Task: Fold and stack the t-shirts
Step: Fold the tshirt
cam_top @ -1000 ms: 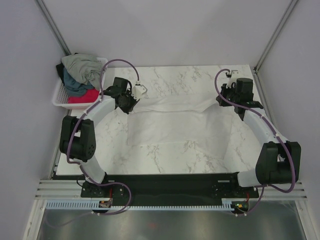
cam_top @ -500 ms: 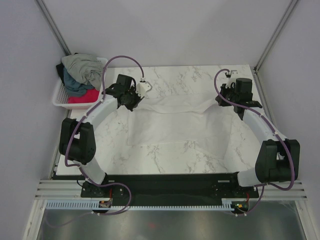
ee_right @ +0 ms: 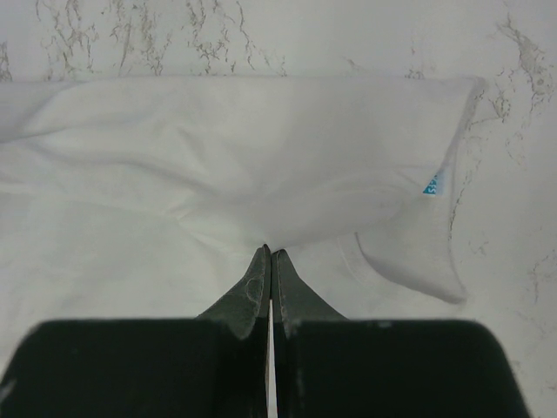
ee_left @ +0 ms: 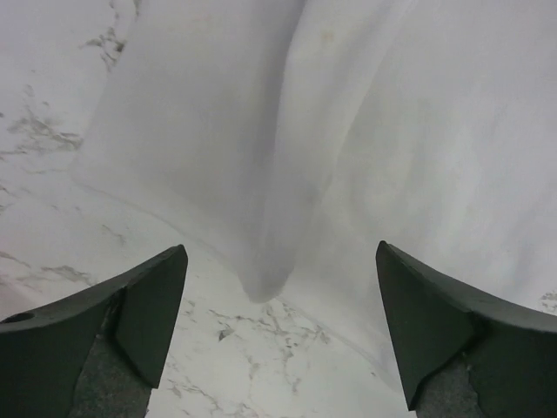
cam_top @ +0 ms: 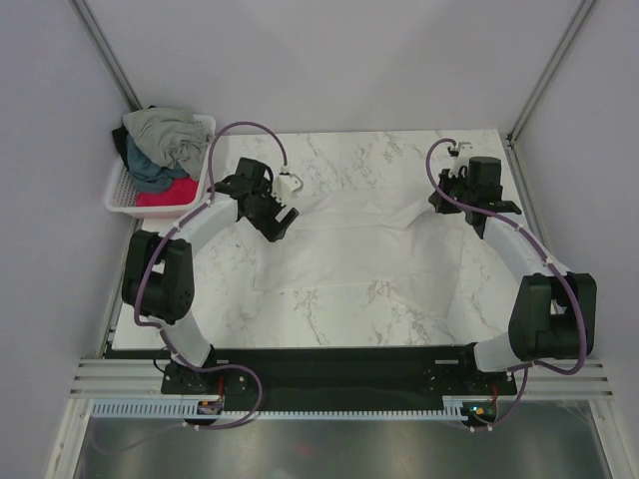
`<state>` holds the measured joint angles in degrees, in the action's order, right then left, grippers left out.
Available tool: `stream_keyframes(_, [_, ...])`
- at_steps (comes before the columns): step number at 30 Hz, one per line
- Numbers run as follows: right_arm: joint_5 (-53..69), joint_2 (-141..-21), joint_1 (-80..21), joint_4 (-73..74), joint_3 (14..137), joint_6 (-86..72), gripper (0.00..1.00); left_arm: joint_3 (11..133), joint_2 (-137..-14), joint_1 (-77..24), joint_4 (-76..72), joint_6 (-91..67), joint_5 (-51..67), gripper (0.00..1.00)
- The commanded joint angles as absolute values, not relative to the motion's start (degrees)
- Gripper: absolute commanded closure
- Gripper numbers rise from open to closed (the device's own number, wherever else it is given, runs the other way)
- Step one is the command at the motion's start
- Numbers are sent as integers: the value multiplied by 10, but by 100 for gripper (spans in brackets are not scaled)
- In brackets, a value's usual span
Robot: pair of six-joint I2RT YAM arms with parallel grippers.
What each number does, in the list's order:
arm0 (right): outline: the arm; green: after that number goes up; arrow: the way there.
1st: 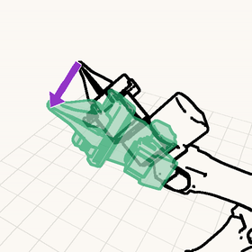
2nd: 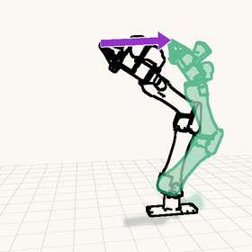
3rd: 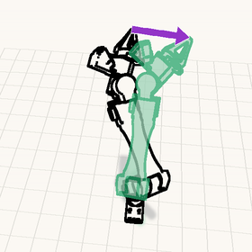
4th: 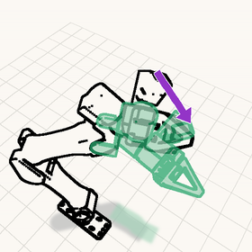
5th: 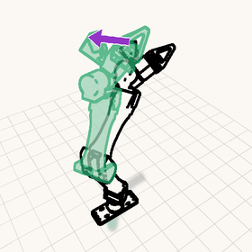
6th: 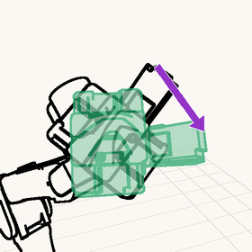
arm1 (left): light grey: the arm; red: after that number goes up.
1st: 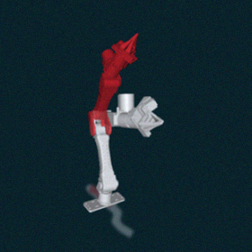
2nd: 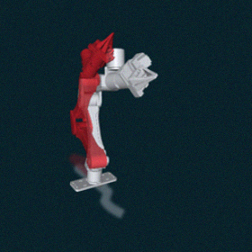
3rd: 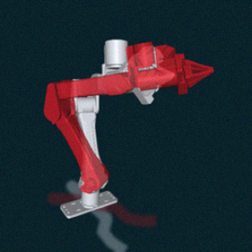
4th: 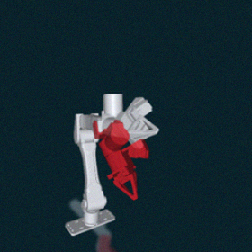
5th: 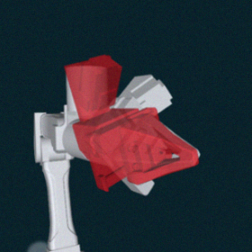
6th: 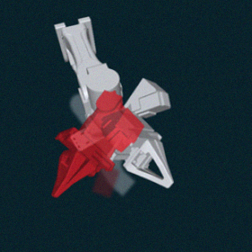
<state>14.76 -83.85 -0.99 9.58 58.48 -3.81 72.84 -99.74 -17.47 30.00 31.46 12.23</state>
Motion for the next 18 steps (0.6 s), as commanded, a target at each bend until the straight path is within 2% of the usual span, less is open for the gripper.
stream_keyframes(1, [160, -843, -9, 86, 590, -37, 100, 709, -983, -172, 303, 272, 149, 0])
stream_keyframes(11, [153, -850, -9, 78, 583, -37, 100, 763, -990, -167, 299, 265, 153, 0])
stream_keyframes(12, [153, -851, -10, 78, 584, -36, 100, 779, -1001, -167, 300, 238, 214, 0])
stream_keyframes(17, [142, -860, -10, 83, 582, -26, 100, 794, -1033, -186, 343, 209, 249, 0])
stream_keyframes(18, [137, -860, -10, 83, 582, -25, 97, 787, -1034, -190, 350, 207, 258, 0])
